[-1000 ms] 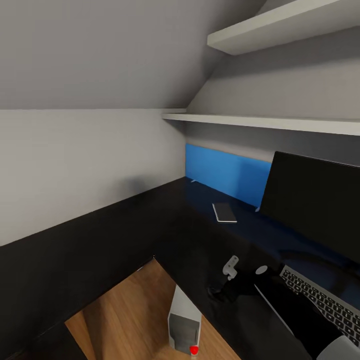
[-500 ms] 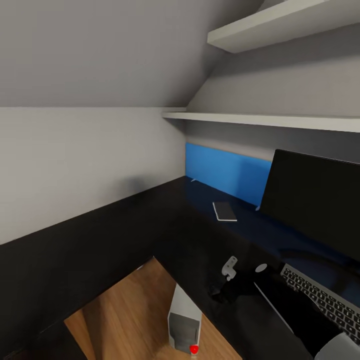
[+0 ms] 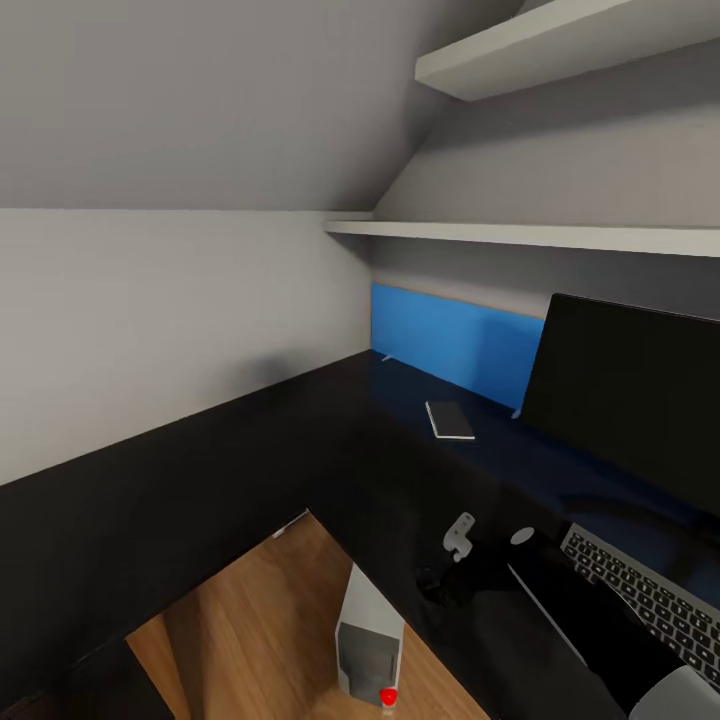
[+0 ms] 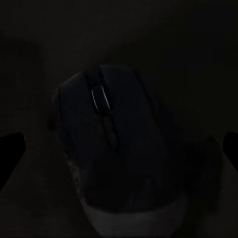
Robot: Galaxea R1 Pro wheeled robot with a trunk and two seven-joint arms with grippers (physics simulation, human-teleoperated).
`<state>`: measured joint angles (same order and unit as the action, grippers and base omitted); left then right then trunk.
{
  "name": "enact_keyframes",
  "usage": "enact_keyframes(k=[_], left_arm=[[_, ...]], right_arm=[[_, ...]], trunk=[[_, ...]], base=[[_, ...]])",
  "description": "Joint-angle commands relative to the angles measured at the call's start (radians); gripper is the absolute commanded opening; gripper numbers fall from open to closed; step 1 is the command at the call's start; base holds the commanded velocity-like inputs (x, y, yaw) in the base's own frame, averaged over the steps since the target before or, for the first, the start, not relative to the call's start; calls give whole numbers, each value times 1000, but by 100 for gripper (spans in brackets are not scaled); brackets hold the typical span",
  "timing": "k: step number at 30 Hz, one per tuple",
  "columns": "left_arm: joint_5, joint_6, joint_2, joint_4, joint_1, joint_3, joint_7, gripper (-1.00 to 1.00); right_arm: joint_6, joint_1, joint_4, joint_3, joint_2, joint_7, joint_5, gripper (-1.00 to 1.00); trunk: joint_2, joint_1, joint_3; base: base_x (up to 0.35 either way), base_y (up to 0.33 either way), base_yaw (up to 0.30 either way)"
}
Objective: In the bedroom, organize the workspace by keeping the computer under the desk, ensuring the monitor is on the desk, placing the keyboard on the desk next to the monitor, placing the mouse on the desk next to the keyboard, moving the folder from the swivel chair onto the desk next to the mouse, stacking the notebook on top of the folder with the pen on top of the notebook, and positioning the swivel chair next to the desk.
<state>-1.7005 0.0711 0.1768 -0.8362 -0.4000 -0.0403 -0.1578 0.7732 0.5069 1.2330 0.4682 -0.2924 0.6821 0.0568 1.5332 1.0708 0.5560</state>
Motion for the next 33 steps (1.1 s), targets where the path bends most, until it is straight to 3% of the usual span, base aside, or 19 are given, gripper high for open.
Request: enact_keyframes(k=[1, 2, 3, 29, 33], left_arm=[[-8, 7, 1, -3, 0, -4, -5, 100], [-8, 7, 1, -3, 0, -4, -5, 100], [-8, 7, 1, -3, 0, -4, -5, 100], [7, 14, -4, -3, 0, -8, -8, 100], [8, 15, -5, -3, 0, -11, -8, 100]], right_arm=[[3, 1, 1, 1, -1, 5, 6, 100], [3, 1, 0, 1, -1, 5, 6, 100], [3, 1, -2, 1, -1, 5, 6, -100], [9, 22, -16, -2, -1, 2, 5, -100], [38, 22, -10, -4, -1, -2, 5, -100]], trunk=[[1, 0, 1], [1, 0, 1], [1, 0, 1], [1, 0, 1], [1, 0, 1]], base=[[0, 0, 0], [0, 0, 0], [0, 0, 0], [0, 0, 0], [0, 0, 0]])
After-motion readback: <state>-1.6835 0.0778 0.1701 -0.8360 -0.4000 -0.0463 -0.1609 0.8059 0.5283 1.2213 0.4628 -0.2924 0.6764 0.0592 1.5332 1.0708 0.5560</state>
